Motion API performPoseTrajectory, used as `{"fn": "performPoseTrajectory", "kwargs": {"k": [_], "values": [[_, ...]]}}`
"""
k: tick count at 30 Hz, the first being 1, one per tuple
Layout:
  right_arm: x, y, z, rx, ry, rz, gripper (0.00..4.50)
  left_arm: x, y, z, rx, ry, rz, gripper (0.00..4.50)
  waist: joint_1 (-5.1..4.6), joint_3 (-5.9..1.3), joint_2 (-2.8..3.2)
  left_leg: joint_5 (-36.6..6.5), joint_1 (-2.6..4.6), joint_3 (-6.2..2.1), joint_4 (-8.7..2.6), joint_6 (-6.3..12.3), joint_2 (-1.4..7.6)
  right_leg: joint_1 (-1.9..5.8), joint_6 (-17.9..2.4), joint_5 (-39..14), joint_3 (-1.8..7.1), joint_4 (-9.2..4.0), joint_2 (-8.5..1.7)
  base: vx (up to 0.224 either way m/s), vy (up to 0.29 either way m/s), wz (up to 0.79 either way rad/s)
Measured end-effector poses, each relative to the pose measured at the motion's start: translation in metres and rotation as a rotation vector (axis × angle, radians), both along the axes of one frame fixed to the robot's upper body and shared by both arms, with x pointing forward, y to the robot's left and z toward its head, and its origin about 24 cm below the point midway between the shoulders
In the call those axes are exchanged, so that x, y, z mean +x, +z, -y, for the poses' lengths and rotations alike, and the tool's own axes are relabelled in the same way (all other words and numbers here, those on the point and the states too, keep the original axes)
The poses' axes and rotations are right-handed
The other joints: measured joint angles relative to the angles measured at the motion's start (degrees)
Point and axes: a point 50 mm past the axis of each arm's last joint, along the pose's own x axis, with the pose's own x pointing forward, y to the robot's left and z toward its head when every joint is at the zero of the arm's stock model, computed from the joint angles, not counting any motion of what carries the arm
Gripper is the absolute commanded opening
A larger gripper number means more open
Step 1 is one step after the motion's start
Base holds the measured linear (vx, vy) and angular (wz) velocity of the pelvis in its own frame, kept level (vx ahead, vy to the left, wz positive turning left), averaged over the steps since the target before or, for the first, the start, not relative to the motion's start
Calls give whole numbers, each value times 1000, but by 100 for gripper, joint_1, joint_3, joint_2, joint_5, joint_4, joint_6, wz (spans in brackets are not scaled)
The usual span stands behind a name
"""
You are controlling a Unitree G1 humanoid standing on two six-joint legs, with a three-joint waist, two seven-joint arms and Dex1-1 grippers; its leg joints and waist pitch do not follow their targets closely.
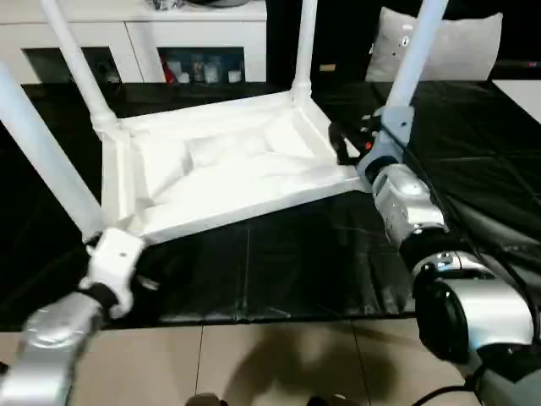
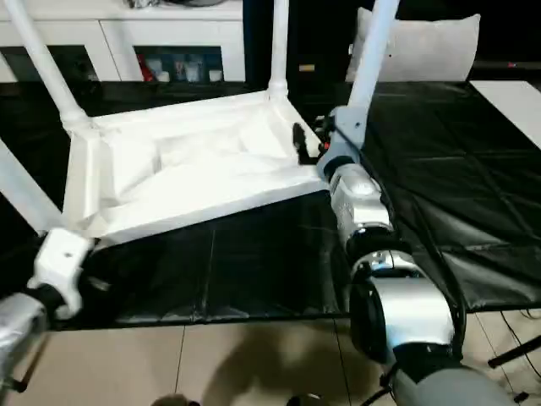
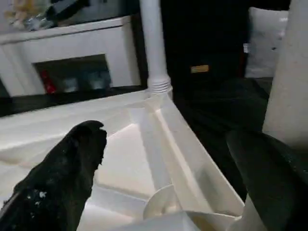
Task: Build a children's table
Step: Rotate table base
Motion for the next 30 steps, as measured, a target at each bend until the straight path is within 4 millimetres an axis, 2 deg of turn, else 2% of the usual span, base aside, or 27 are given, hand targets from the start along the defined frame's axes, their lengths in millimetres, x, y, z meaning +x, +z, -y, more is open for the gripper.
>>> {"fn": "performPoseTrajectory", "kwargs": {"k": [5,9,13,15,16,20,23,27,30], "values": [[1,3,18,37,-98,-7,450,-25,-3,-10,-51,-22,-47,442,72,5,-20,-1,8,2,1,1,-4,-3,-20,11,-3,-1,-7,0,0,0],[-1,5,47,42,-207,-3,450,-46,1,-35,-27,-7,-63,442,149,9,-25,-1,6,3,1,1,-3,-1,1,-1,-3,-3,-8,0,0,0],[-6,3,69,20,-280,14,450,-61,2,-49,-42,-65,-99,442,130,6,-30,-1,9,15,1,1,-3,4,20,-13,11,-2,-7,0,0,0],[-9,-1,74,11,-283,13,450,-62,1,-53,-44,-60,-96,442,107,6,-30,-1,8,19,1,1,-2,6,20,-13,15,-1,-6,0,0,0],[-9,-2,74,9,-274,11,450,-60,1,-54,-46,-55,-89,442,94,5,-32,-1,6,22,0,1,-1,9,19,-12,18,1,-4,0,0,0],[-19,-26,70,-66,-149,-46,450,-25,22,-45,-114,-40,96,442,75,-6,-57,0,20,23,1,0,2,26,8,-4,20,10,-1,0,0,0],[-24,-47,52,-84,-48,-117,450,-9,35,-30,-156,-85,178,442,-35,-16,-72,2,25,25,3,-1,2,16,-3,5,35,20,1,0,0,0],[-34,-62,59,-105,-56,-160,450,6,37,-13,-217,-132,195,442,-32,-28,-90,2,23,43,8,0,3,6,-27,20,54,28,8,0,0,0],[-43,-77,58,-101,-88,-199,450,25,45,7,-267,-195,238,442,-11,-41,-111,3,25,48,10,0,3,7,-28,21,61,31,7,0,0,0]]}}
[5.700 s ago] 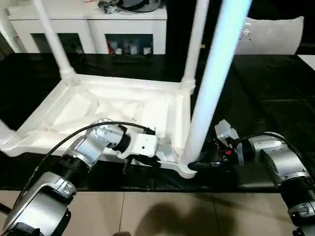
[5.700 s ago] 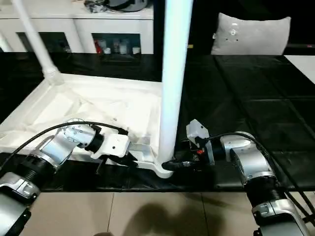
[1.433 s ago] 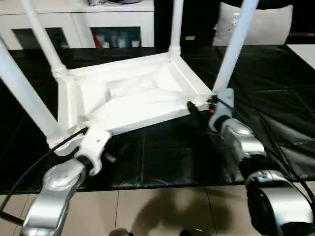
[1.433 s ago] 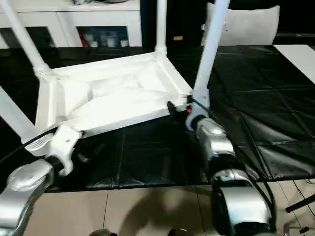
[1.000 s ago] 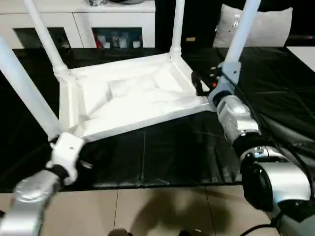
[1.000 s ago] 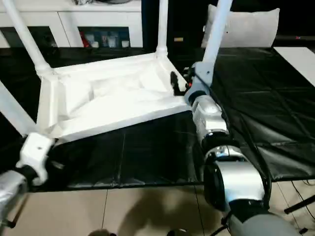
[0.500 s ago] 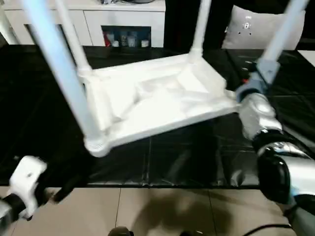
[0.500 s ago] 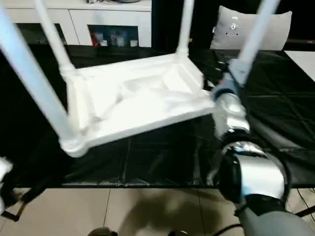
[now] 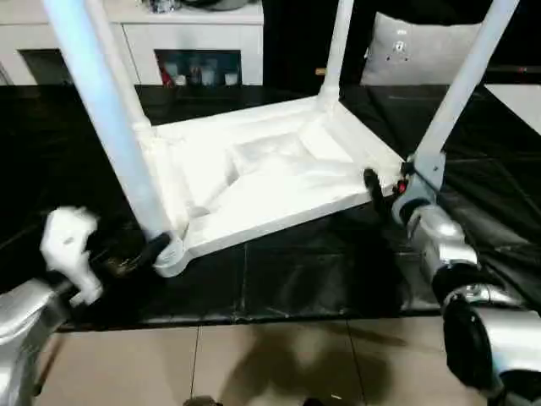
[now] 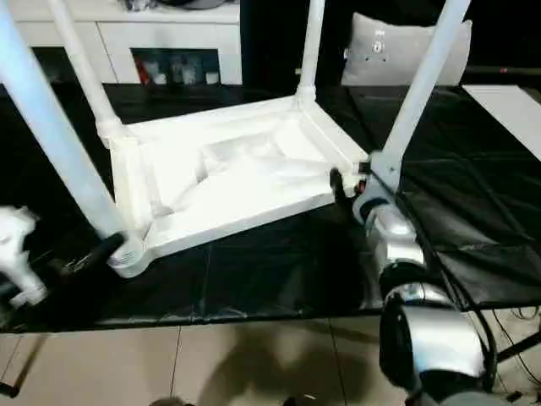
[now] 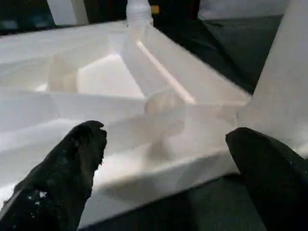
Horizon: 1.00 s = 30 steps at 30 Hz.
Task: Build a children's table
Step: Rotate table base
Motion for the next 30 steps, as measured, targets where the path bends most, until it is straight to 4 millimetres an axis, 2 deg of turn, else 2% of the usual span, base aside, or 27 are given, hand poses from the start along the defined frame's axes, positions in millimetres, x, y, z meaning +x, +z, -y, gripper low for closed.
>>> {"fn": "performPoseTrajectory", "kwargs": {"k": [3,7,14,24,30], "values": [[-7,-9,0,-1,-17,-18,450,10,3,10,-18,-35,14,442,-10,-2,1,0,3,13,5,0,-4,-3,-1,2,18,1,-2,0,0,0],[-16,-22,3,-40,-43,-64,450,22,8,27,-80,-109,15,442,-8,-23,-34,-1,7,15,6,0,-3,-1,10,-2,19,0,0,0,0,0],[-14,-30,-18,-38,8,-129,450,12,13,60,-218,-397,-76,442,-17,-23,-38,-1,6,25,13,1,-5,-7,0,10,37,4,-1,0,0,0],[-9,-28,-67,-31,237,-117,450,0,23,111,-323,-724,-152,442,-312,-20,-47,0,10,26,13,0,-2,-24,6,14,59,12,15,0,0,0],[-7,-22,-86,-62,355,-85,450,3,32,140,-373,-832,-144,442,-329,-18,-62,-1,7,28,14,0,-1,-28,3,15,63,10,19,0,0,0]]}}
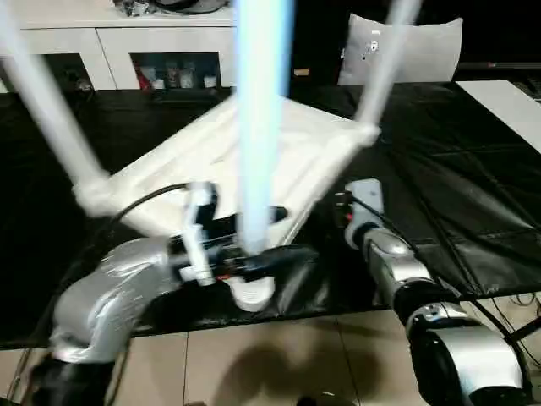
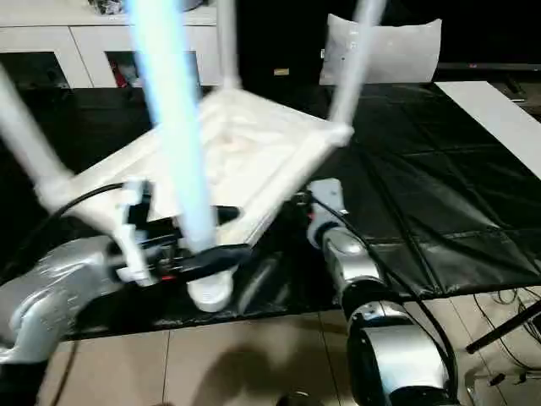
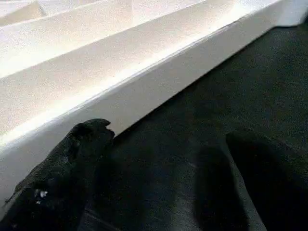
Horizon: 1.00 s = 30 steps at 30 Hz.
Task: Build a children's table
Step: Rotate table base
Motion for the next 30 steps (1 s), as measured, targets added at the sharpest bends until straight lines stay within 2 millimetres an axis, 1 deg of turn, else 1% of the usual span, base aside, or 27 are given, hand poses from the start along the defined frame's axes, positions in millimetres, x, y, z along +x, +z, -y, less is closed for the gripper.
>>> {"fn": "performPoseTrajectory", "kwargs": {"k": [1,4,8,11,13,14,15,16,18,20,22,24,27,28,30], "values": [[-1,0,-6,12,31,5,450,2,2,8,-23,-11,11,442,5,0,0,0,-2,0,0,1,-1,-1,0,0,2,-1,0,0,0,0],[-2,2,-14,33,104,11,450,6,4,19,-50,-2,32,442,16,0,0,-1,-4,0,-1,1,-1,-1,-4,2,2,-3,0,0,0,0],[-4,3,-19,45,170,20,450,14,8,35,-76,43,67,442,31,0,-1,0,-4,-2,4,2,-1,2,-4,4,1,-4,-1,0,0,0],[-3,2,-16,19,118,21,450,25,9,50,-54,128,117,442,76,-1,1,0,-2,-2,6,2,-1,6,5,6,1,-5,-1,0,0,0],[-3,1,-16,7,76,20,450,33,8,52,-21,188,142,442,86,-2,3,1,-1,-4,6,1,-1,5,21,1,1,-6,-1,0,0,0],[-2,0,-12,-4,42,16,450,37,8,52,-5,221,154,442,114,-2,4,1,0,-4,6,1,-1,6,24,2,0,-6,-1,0,0,0],[-2,-1,-6,-11,9,14,450,41,7,50,14,255,163,442,134,-2,4,1,0,-4,6,1,-1,5,25,3,1,-6,-1,0,0,0],[0,-1,5,-15,-45,12,450,46,6,46,33,290,173,442,154,-2,5,1,-1,-3,8,1,-2,6,27,4,1,-6,-1,0,0,0],[2,2,23,-20,-110,17,450,48,5,42,51,324,188,442,171,-2,5,1,-1,-3,12,1,-2,9,27,5,1,-7,-2,0,0,0],[2,3,36,-18,-155,21,450,51,5,34,67,359,197,442,154,-2,5,1,1,-2,13,1,-2,9,26,6,2,-6,-2,0,0,0],[-2,-1,48,-18,-161,11,450,52,3,30,86,378,218,442,155,-4,8,1,1,-2,12,1,-2,9,28,5,1,-6,-1,0,0,0],[-8,-5,54,0,-123,4,450,49,-3,22,132,365,225,442,138,-10,18,1,1,-3,11,1,0,6,27,6,1,-6,1,0,0,0],[-15,-4,71,0,-39,16,450,39,-26,-1,247,300,187,442,148,-10,25,1,-8,-4,11,2,1,-3,27,6,1,-4,3,0,0,0],[-17,-1,74,-5,11,33,450,34,-35,-9,290,262,165,442,152,-9,26,1,-8,-4,13,2,1,-4,26,6,2,-5,3,0,0,0],[-20,7,77,-16,105,68,450,27,-45,-21,360,188,136,442,168,-9,27,1,-5,-4,14,2,0,0,26,6,3,-6,3,0,0,0]]}}
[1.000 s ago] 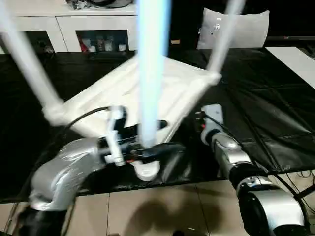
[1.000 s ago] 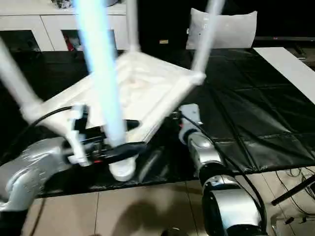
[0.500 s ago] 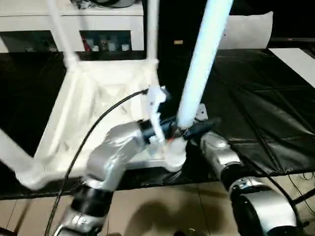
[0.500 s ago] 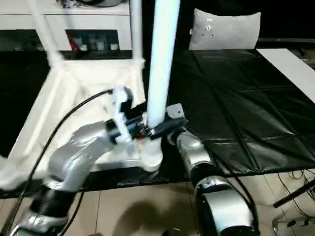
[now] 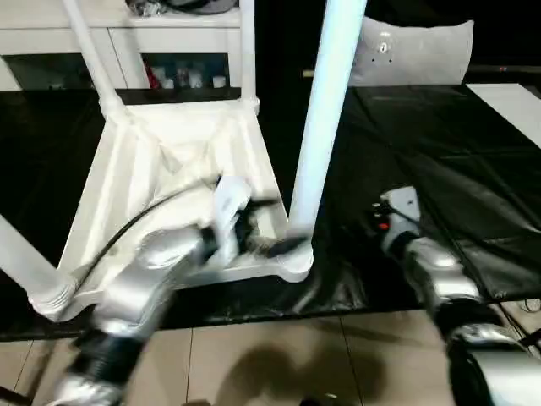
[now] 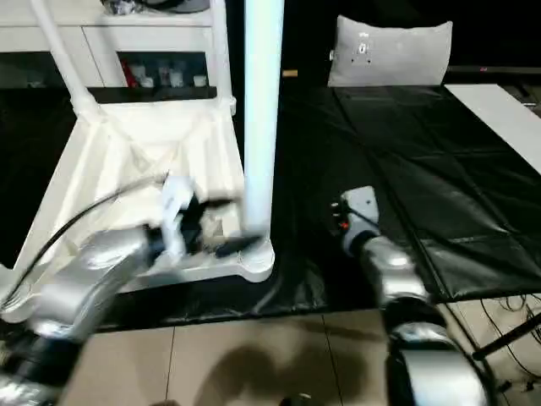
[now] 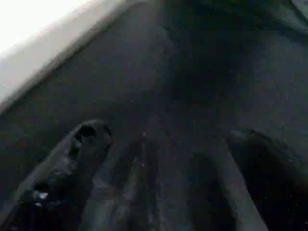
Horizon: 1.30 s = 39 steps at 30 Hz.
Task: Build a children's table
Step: Rotate table base, then rotate leg to tighten
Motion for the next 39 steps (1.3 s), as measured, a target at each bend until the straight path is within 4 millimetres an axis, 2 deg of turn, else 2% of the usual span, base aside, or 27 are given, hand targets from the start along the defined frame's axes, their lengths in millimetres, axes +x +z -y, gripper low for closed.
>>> {"fn": "performPoseTrajectory", "kwargs": {"k": [3,7,11,13,17,18,19,25,39], "values": [[-9,12,6,-16,139,53,450,-2,-8,-13,113,-65,-6,407,56,0,8,0,9,-1,0,0,0,19,5,2,-1,-13,-1,0,0,0],[-23,23,13,-46,285,77,450,11,-22,-31,252,-28,-8,377,152,-4,28,1,25,-2,-1,1,-4,40,18,12,8,-30,1,0,0,0],[-36,27,10,-46,423,64,450,15,-25,-33,295,-51,-8,355,169,-6,34,0,34,-8,-5,3,-5,48,22,10,8,-36,0,0,0,0],[-44,29,10,-52,478,46,450,17,-27,-30,321,-73,-4,320,172,-5,44,-1,34,-8,-8,3,-5,48,23,10,9,-38,1,0,0,0],[-57,35,10,-43,580,8,450,20,-35,-32,357,-81,-33,312,163,-12,61,-1,38,-8,-16,3,-4,48,28,7,8,-40,3,0,0,0],[-60,35,9,-42,598,-5,450,21,-36,-31,355,-84,-39,286,164,-12,61,0,40,-7,-15,3,-4,48,28,7,8,-40,5,0,0,0],[-62,35,7,-31,622,-20,450,21,-36,-30,354,-93,-43,286,167,-13,61,0,40,-7,-15,3,-4,48,29,6,8,-40,5,0,0,0],[-70,37,0,-8,693,-62,450,22,-35,-28,361,-126,-82,237,186,-13,62,-1,42,-10,-15,3,-5,53,29,6,7,-46,5,0,0,0],[-70,42,-11,15,723,-67,450,18,-35,-33,373,-180,-138,138,182,-16,67,-1,44,-11,-35,2,-5,52,38,1,7,-56,5,0,0,0]]}}
